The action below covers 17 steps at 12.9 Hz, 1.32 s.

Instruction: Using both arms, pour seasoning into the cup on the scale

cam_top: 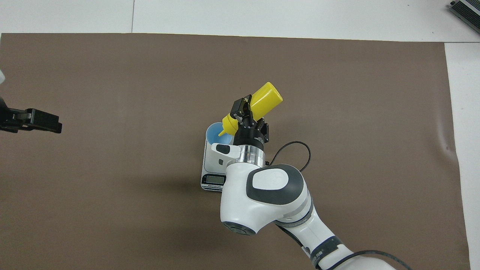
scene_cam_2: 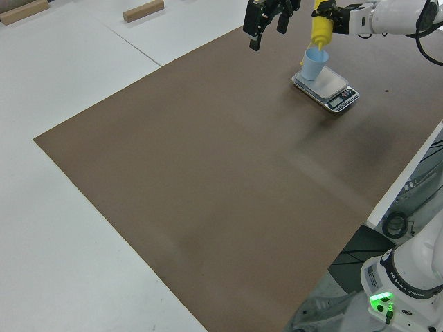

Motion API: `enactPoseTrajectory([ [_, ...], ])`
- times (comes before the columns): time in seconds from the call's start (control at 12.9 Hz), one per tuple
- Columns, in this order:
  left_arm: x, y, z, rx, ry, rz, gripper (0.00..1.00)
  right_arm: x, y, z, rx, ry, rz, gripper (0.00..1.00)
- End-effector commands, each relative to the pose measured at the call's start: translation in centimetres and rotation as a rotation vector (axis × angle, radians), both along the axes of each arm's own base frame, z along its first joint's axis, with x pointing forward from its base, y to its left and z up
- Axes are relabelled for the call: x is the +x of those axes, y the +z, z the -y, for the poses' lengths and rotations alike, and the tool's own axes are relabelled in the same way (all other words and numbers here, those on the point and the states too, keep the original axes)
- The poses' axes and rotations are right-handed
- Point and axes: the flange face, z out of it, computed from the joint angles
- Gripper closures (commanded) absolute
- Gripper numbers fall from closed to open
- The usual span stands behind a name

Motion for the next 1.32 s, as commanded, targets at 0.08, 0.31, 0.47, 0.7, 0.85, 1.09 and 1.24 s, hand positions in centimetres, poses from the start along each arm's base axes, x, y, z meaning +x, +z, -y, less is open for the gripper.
enactPoseTrajectory([
  [0.08, -0.8, 0.2, -0.5, 0.01, -0.005, 0.003, 0.0, 1.0, 2.4, 2.2, 0.052, 0.016, 0.021, 1.0],
  [0.31, -0.8, 0.2, -0.5, 0.01, -0.005, 0.003, 0.0, 1.8, 3.4, 2.7, 0.118, -0.022, 0.003, 1.0],
  [0.47, -0.8, 0.1, -0.5, 0.01, -0.007, 0.002, 0.0, 2.5, 4.2, 3.1, 0.175, -0.073, -0.017, 1.0],
  [0.7, -0.8, 0.2, -0.5, 0.01, -0.005, 0.003, 0.0, 3.2, 5.7, 4.4, 0.251, -0.144, -0.038, 1.0],
  [0.85, -0.8, 0.2, -0.5, 0.01, -0.007, 0.003, 0.0, 3.9, 6.2, 5.5, 0.275, -0.189, -0.085, 1.0],
  [1.09, -0.8, 0.2, -0.5, 0.01, -0.007, 0.003, 0.0, 5.4, 8.1, 6.7, 0.385, -0.278, -0.17, 1.0],
  [1.24, -0.8, 0.2, -0.5, 0.01, -0.005, 0.003, 0.0, 6.0, 9.6, 8.6, 0.46, -0.343, -0.186, 1.0],
])
